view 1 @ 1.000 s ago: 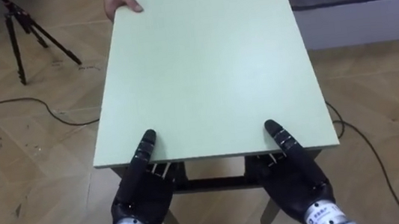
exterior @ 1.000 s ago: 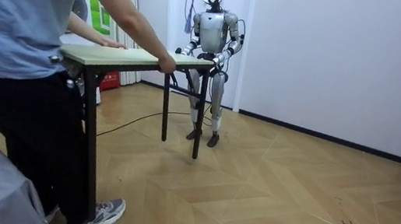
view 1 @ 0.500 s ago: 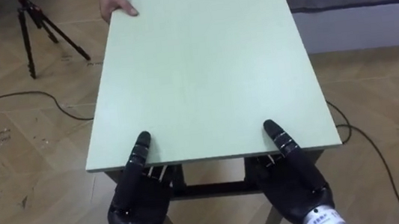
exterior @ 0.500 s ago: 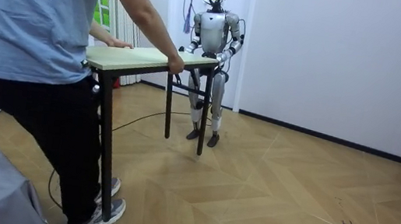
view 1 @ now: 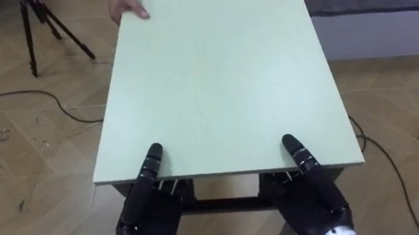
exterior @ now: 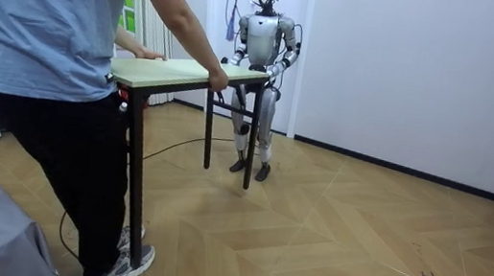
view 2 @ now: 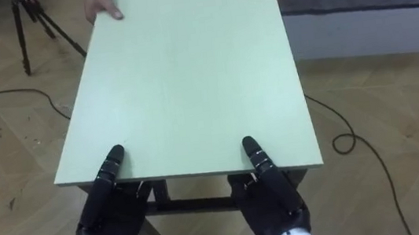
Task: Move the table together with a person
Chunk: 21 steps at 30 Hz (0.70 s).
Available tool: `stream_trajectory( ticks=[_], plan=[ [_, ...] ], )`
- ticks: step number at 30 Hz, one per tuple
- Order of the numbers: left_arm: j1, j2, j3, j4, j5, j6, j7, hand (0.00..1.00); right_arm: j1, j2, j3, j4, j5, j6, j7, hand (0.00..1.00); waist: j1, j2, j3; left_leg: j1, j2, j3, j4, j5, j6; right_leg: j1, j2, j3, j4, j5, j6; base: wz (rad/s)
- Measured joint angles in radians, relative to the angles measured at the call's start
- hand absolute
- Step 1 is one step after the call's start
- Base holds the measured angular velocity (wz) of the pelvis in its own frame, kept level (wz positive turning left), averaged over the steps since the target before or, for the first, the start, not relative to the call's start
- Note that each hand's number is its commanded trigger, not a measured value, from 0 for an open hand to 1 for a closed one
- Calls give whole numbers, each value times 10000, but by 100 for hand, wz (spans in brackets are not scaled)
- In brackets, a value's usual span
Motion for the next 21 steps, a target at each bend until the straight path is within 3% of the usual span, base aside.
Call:
stream_trajectory(
  ticks=[2,3,5,6,7,8,9,11,12,13,14,15,16,17,18,19,21],
  plan=[
    [0,27,-9,58,-14,15,0,100,-35,-38,-15,51,-2,-8,8,100,135,160,-2,-626,191,-309,1146,62,-106,-8,271,6,-14,-19,-204,-15],
    [0,78,-26,117,-64,16,0,100,-40,-4,-8,154,-6,-7,63,100,138,200,-15,-944,331,-361,1635,258,-434,-61,397,-16,-34,-20,-339,0],
    [13,130,-61,138,-263,32,0,100,-33,-9,17,160,-97,-10,109,100,123,243,-21,-1142,461,-481,2041,369,-640,-203,363,-201,-48,-61,-567,-1],
    [51,124,-69,138,-403,35,0,100,-53,-128,16,140,-168,-14,111,100,139,447,21,-1274,764,-452,2903,359,-663,-234,500,-443,81,-101,-725,-20],
    [239,148,-79,138,-428,41,-61,100,-30,-226,17,143,-197,23,110,100,99,696,-40,-1150,999,-501,4005,341,-700,-276,649,-824,260,-176,-843,-15],
    [279,130,-82,138,-430,62,-90,100,-4,-235,13,134,-195,21,117,100,58,788,-39,-1006,1049,-577,4278,324,-725,-338,720,-922,363,-192,-896,5],
    [248,115,-49,134,-439,112,-136,100,-18,-218,-15,125,-203,1,192,100,-94,969,-51,-579,1029,-690,4263,321,-736,-561,762,-1106,730,-241,-980,32],
    [111,111,-31,129,-490,140,-233,100,-101,-201,-91,114,-253,-6,304,100,-247,1034,31,236,1016,-776,3319,52,-1000,-1148,760,-1266,1193,-253,-1017,29],
    [-82,164,-59,131,-504,142,-233,100,-213,-188,-128,115,-231,-6,317,100,-329,1009,54,751,1015,-789,2137,-706,-1211,-1517,725,-1393,1342,-214,-1065,19],
    [-217,206,-63,139,-513,142,-233,100,-302,-184,-164,116,-223,-4,317,100,-407,1013,59,915,1022,-788,1549,-1048,-1220,-1723,698,-1500,1407,-171,-1076,31],
    [-529,262,-81,245,-520,148,-239,100,-466,-168,-316,141,-248,9,317,100,-487,1033,81,1208,1037,-763,400,-1548,-1136,-2058,653,-1734,1486,-26,-1109,33],
    [-892,270,-133,407,-520,134,-263,100,-626,-87,-420,207,-265,12,325,100,-515,1025,85,1386,1029,-726,-623,-1817,-1041,-2400,595,-1862,1520,129,-1104,29],
    [-1056,263,-168,481,-520,121,-263,100,-698,-29,-502,227,-265,2,331,100,-501,1036,84,1390,1018,-690,-997,-1905,-983,-2578,560,-1925,1532,245,-1101,15],
    [-1363,240,-277,656,-519,113,-263,100,-861,153,-671,395,-337,-13,447,100,-456,1035,93,1287,954,-573,-1406,-2029,-754,-2895,499,-1987,1492,529,-1073,0],
    [-1590,226,-322,908,-516,37,-262,100,-1002,259,-808,614,-354,34,459,100,-443,947,86,1091,823,-471,-1395,-1943,-455,-3022,354,-1991,1381,782,-1046,-5],
    [-1632,212,-327,1034,-517,11,-262,100,-1021,323,-863,706,-362,76,459,100,-421,958,78,1006,746,-457,-1392,-1885,-380,-3017,296,-1984,1283,923,-1003,-3],
    [-1586,144,-387,1153,-510,23,-269,100,-747,525,-1191,759,-612,314,592,100,-538,927,65,921,290,-489,-1558,-1510,-95,-2919,-67,-1933,947,1316,-821,11]
  ],
)
